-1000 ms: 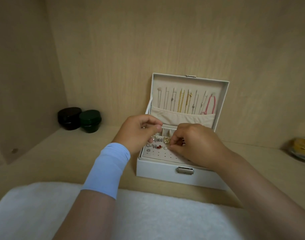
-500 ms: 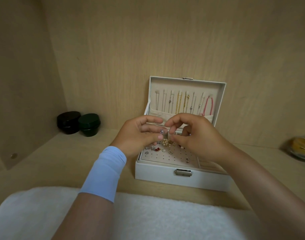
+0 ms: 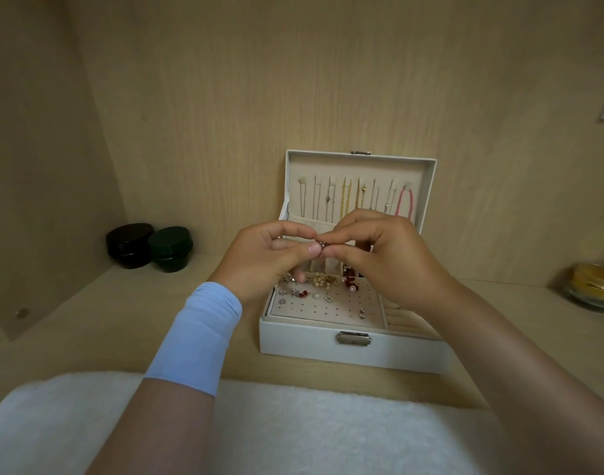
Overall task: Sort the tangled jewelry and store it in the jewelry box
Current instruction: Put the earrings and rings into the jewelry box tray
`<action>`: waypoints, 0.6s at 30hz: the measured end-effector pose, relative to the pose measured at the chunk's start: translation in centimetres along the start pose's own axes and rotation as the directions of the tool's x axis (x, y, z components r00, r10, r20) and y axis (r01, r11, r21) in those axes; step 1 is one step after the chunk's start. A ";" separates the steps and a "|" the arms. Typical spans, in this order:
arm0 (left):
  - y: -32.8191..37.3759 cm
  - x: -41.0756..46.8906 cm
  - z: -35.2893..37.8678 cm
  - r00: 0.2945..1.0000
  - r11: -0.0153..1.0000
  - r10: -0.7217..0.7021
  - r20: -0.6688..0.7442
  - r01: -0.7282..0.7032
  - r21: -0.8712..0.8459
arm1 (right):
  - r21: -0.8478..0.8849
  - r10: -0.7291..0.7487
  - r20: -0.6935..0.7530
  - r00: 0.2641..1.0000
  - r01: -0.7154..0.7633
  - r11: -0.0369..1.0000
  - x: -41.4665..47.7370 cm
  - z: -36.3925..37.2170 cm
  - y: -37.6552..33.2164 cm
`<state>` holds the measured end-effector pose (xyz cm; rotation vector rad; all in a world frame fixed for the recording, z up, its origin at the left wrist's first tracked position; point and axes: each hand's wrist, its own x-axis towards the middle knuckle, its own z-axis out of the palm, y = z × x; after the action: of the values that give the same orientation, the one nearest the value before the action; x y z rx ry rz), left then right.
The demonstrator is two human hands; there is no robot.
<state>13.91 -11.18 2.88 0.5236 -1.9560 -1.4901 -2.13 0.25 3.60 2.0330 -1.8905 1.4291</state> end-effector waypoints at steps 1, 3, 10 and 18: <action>0.2 0.1 0.0 1.000 1.000 -0.001 -0.004 0.001 -0.003 | 0.020 0.005 -0.002 1.000 -0.005 1.000 0.1 -0.1 -0.1; 0.6 0.1 0.1 1.000 1.000 -0.008 -0.022 0.007 -0.014 | 0.067 0.026 -0.006 1.000 -0.026 0.997 0.1 -0.2 -0.2; 1.1 0.3 -1.0 1.000 0.991 0.017 -0.014 -0.015 0.133 | 0.125 0.164 0.011 0.986 -0.164 0.979 0.1 0.2 -0.1; -2.2 -1.3 -2.7 0.999 0.824 0.035 -0.002 -0.027 0.565 | -0.235 0.146 0.117 0.982 -0.116 0.965 -0.8 3.3 0.6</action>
<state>16.59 -12.93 0.93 0.7403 -2.3825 -0.8532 -0.57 -1.21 0.84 1.9733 -2.1649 1.0606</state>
